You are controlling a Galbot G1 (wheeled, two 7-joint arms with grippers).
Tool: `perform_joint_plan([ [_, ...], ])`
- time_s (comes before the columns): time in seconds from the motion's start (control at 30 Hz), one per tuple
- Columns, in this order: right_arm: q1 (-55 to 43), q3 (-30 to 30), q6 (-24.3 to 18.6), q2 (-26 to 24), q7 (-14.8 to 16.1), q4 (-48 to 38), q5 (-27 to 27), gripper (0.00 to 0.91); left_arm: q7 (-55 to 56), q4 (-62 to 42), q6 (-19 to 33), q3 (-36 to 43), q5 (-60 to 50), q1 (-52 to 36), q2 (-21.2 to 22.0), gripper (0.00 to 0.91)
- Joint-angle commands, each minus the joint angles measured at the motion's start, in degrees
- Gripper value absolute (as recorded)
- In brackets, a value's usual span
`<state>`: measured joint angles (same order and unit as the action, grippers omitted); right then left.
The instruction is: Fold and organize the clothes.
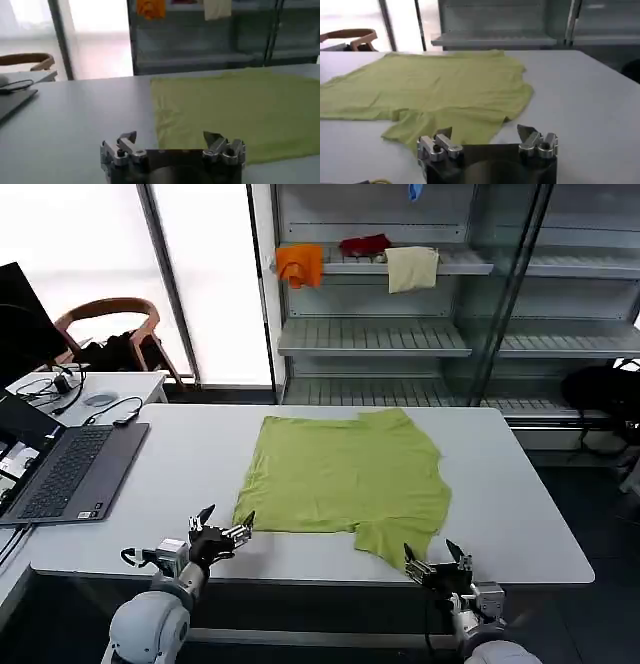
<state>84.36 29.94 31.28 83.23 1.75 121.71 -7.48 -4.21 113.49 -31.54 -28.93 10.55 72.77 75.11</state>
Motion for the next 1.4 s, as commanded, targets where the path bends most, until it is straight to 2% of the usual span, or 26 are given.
perform_joint_plan([
  [0.03,-0.2,-0.3,-0.2,0.2,0.1,-1.3,0.3,0.907,0.1,-1.7,0.6,0.7,-4.2,1.9,0.1,0.907],
  [0.07,-0.2,-0.4,-0.2,0.2,0.1,-1.3,0.3,0.907,0.1,-2.0,0.7,0.7,-4.3,1.9,0.1,0.907],
  [0.1,-0.2,-0.4,-0.2,0.2,0.1,-1.3,0.3,0.907,0.1,-2.2,0.7,0.9,-4.5,1.9,0.1,0.796],
  [0.13,-0.2,-0.4,-0.2,0.2,0.2,-1.3,0.3,0.826,0.2,-2.5,0.9,1.1,-4.7,1.9,0.2,0.443],
  [0.17,-0.3,-0.4,-0.2,0.1,0.2,-1.3,0.3,0.725,0.2,-2.7,0.9,1.2,-4.6,1.8,0.3,0.242],
  [0.2,-0.3,-0.4,-0.2,0.1,0.2,-1.3,0.3,0.524,0.2,-2.9,0.8,1.2,-4.7,1.7,0.4,0.091],
  [0.23,-0.3,-0.4,-0.2,0.1,0.5,-1.3,0.6,0.343,0.5,-3.2,0.8,1.2,-4.8,1.5,0.5,0.03],
  [0.33,-0.2,-0.4,-0.3,0.2,0.8,-1.5,1.0,0.04,0.7,-3.6,0.8,1.2,-4.8,1.3,0.7,0.01],
  [0.37,0.0,-0.4,-0.4,0.2,1.0,-1.6,1.1,0.0,0.6,-3.7,0.8,1.2,-4.8,1.3,0.7,0.01],
  [0.9,0.0,-0.6,-0.8,0.5,2.3,-0.7,1.6,0.0,-0.2,-2.0,0.6,1.4,-3.2,2.0,0.4,0.0],
  [1.03,-0.1,-0.5,-2.2,1.0,1.4,-0.1,1.7,0.0,0.5,-0.9,1.3,1.0,-2.3,1.8,0.7,0.0],
  [1.17,-1.0,-0.3,-5.4,1.2,-0.3,1.2,2.1,0.0,0.8,1.5,1.7,-0.1,1.0,1.2,0.8,0.0],
  [1.4,-6.4,-0.4,-5.2,1.3,-1.9,1.4,3.1,0.0,0.5,1.4,0.6,-0.1,3.4,-3.5,1.1,0.0],
])
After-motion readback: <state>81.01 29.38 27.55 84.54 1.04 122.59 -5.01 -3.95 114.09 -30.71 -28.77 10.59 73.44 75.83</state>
